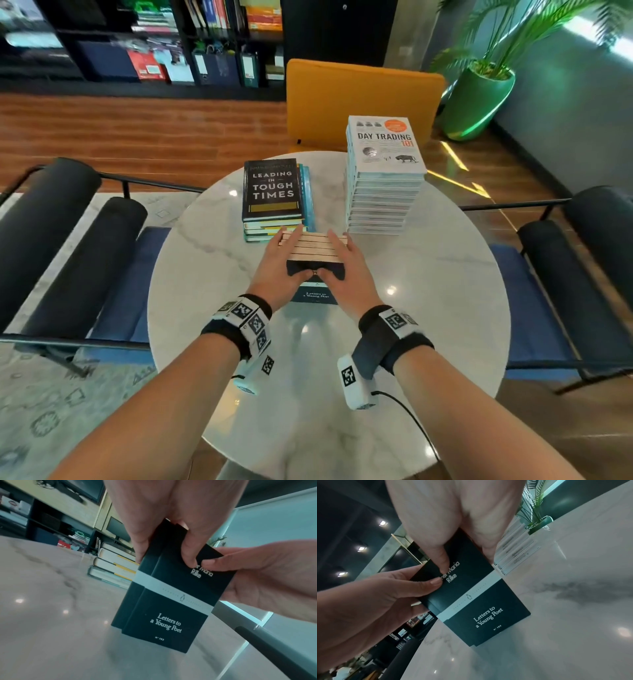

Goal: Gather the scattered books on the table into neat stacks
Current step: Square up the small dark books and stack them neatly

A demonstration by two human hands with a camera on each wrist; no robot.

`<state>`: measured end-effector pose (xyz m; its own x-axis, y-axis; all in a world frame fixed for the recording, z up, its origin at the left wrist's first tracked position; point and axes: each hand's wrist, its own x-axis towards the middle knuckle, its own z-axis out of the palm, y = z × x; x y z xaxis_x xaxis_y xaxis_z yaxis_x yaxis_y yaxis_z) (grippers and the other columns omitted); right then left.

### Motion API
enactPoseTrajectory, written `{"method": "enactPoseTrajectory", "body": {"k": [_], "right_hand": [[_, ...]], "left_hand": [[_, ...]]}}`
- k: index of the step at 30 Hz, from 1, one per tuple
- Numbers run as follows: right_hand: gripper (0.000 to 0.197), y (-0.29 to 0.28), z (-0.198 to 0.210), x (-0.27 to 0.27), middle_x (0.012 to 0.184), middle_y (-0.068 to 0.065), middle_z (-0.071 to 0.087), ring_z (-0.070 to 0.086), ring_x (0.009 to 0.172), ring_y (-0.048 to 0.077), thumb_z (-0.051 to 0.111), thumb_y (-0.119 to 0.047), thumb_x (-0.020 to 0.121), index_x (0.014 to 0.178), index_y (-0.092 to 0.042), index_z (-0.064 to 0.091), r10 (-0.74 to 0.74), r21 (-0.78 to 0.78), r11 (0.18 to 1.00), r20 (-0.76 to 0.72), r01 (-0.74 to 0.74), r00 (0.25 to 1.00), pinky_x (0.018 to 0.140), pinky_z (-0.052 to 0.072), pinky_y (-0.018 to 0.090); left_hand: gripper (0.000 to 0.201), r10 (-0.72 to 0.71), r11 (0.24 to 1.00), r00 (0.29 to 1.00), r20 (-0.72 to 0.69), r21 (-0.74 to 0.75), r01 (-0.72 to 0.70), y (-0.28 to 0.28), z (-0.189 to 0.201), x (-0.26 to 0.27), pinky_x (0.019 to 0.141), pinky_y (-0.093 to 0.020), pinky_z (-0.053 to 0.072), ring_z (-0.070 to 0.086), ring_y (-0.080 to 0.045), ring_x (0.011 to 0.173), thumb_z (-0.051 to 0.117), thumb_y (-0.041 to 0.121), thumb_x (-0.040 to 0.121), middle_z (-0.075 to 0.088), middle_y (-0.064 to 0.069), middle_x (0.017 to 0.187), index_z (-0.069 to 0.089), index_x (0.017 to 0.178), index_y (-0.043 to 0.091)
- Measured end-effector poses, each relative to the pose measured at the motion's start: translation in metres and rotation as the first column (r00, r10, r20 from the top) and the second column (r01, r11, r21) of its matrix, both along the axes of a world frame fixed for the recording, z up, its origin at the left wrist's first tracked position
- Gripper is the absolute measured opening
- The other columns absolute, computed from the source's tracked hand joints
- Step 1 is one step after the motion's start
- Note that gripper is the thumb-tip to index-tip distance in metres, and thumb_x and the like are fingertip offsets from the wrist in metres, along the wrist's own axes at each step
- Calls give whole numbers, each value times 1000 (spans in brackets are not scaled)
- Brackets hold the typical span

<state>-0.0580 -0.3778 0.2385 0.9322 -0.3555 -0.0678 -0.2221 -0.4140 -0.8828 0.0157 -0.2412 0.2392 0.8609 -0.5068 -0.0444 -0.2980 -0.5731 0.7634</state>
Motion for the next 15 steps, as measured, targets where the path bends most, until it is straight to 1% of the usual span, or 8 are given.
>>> {"method": "enactPoseTrajectory", "body": {"k": [2, 4, 5, 6, 8, 10, 12, 15], "right_hand": [[80, -1, -3, -1, 158, -2, 18, 30, 141, 14, 59, -9, 91, 151, -37, 13, 15, 3, 1000, -19, -15, 1000, 108, 26, 16], [95, 0, -7, -2, 156, -4, 26, 33, 140, 12, 59, -3, 90, 151, -39, -4, -8, 185, 983, 25, 3, 1000, 114, 30, 27], [101, 1, -9, -2, 155, -4, 29, 34, 139, 11, 59, 0, 89, 150, -38, -12, -28, 268, 963, 24, 20, 999, 114, 30, 30], [104, 2, -12, -2, 154, -4, 30, 34, 139, 11, 59, 4, 88, 151, -34, -15, -43, 326, 945, 8, 38, 999, 115, 29, 32], [96, 2, -18, -3, 148, 1, 38, 36, 137, 12, 59, 8, 87, 153, -23, -3, -42, 376, 925, -34, 52, 999, 116, 29, 33], [83, 1, -21, -2, 144, 3, 43, 38, 135, 12, 59, 8, 86, 151, -17, 13, -32, 346, 937, -57, 50, 998, 113, 30, 26], [78, 1, -22, 1, 143, 3, 44, 39, 134, 13, 58, 8, 87, 148, -17, 18, -54, 338, 938, -76, 77, 996, 106, 31, 19], [75, 0, -24, 8, 141, 3, 46, 41, 133, 13, 56, 8, 88, 147, -20, 19, -82, 345, 933, -64, 99, 995, 103, 32, 21]], "left_hand": [[89, 27, 996, 997, -66, -80, -33, 1, -2, -3, 107, -16, 18, 28, -11, 141, 70, 13, 86, 30, 1, 153, 13, 153, 30], [102, 64, 970, 976, -207, -217, -110, 1, -7, -8, 104, -16, 28, 39, -4, 130, 69, 5, 85, 42, 7, 144, -2, 154, 28], [105, 74, 961, 965, -253, -240, -136, 1, -10, -10, 103, -16, 29, 41, -1, 126, 69, 2, 84, 44, 8, 142, -6, 154, 26], [103, 84, 962, 959, -271, -228, -149, 1, -16, -11, 102, -17, 30, 42, -2, 125, 69, 2, 84, 46, 8, 141, -3, 155, 23], [89, 93, 971, 957, -275, -189, -149, 1, -25, -12, 100, -17, 32, 47, -6, 122, 68, 1, 84, 51, 8, 133, 16, 154, 18], [76, 118, 971, 954, -276, -168, -169, -2, -29, -14, 97, -17, 32, 48, -7, 118, 66, -1, 85, 51, 11, 124, 29, 149, 17], [71, 150, 962, 946, -286, -177, -206, -5, -30, -13, 96, -16, 32, 47, -4, 114, 63, -4, 86, 53, 9, 124, 32, 147, 16], [68, 181, 947, 945, -272, -213, -242, -8, -31, -6, 93, -11, 33, 48, -3, 111, 61, -8, 85, 55, 9, 121, 36, 144, 15]]}}
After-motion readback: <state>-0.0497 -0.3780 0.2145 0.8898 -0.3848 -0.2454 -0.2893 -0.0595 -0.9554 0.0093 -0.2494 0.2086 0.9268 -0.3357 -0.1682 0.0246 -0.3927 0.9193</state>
